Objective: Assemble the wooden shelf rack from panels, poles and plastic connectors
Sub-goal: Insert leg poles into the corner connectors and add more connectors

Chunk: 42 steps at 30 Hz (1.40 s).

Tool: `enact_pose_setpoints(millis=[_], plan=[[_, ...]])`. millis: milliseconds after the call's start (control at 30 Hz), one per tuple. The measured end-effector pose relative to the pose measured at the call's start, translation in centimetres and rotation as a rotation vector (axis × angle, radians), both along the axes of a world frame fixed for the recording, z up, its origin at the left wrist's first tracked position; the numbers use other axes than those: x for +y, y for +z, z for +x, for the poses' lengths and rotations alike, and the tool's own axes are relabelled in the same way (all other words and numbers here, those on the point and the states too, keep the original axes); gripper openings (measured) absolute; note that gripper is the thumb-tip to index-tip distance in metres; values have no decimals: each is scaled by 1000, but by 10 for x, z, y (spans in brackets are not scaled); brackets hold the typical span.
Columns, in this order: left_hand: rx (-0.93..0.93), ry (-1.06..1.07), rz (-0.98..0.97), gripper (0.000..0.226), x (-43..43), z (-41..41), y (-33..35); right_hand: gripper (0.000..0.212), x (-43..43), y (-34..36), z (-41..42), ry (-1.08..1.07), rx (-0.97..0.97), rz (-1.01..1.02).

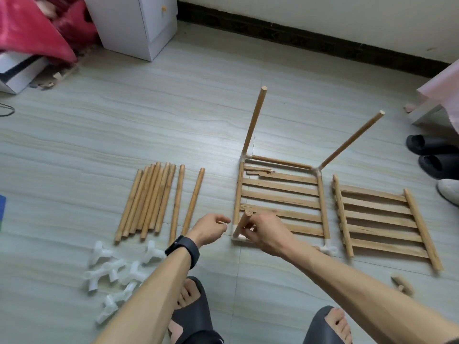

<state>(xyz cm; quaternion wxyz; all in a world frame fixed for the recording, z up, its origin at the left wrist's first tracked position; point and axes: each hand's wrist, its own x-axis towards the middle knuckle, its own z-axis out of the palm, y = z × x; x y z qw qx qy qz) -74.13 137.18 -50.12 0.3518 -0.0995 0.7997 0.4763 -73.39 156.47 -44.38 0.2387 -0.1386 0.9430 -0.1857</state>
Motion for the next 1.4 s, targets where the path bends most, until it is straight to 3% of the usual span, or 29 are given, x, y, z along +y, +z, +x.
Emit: enact_pose_setpoints(millis=[100, 200, 367, 533, 600, 700, 1033, 1233, 1300, 1400], plan=[[123, 34, 19, 23, -3, -13, 50, 41, 18, -16, 8, -107, -73, -15], [177, 39, 49, 34, 10, -21, 99, 57, 32, -37, 12, -147, -150, 119], [284, -241, -187, 62, 55, -19, 133, 48, 56, -76, 30, -102, -267, 342], [347, -284, -512, 56, 84, -16, 112, 46, 63, -113, 37, -103, -155, 342], [404, -244, -558, 54, 88, -19, 105, 44, 64, -118, 33, -69, -104, 347], [388, -365, -592, 55, 88, -22, 99, 40, 71, -122, 30, -31, -114, 342], [500, -382, -596, 50, 76, -8, 89, 46, 80, -126, 29, 21, -159, 327], [245, -360, -436, 40, 80, -13, 102, 50, 72, -122, 28, 12, -188, 363], [120, -322, -334, 52, 83, -24, 112, 51, 68, -122, 28, -1, -193, 375], [206, -280, -381, 51, 89, -37, 117, 55, 69, -123, 30, -3, -204, 361]])
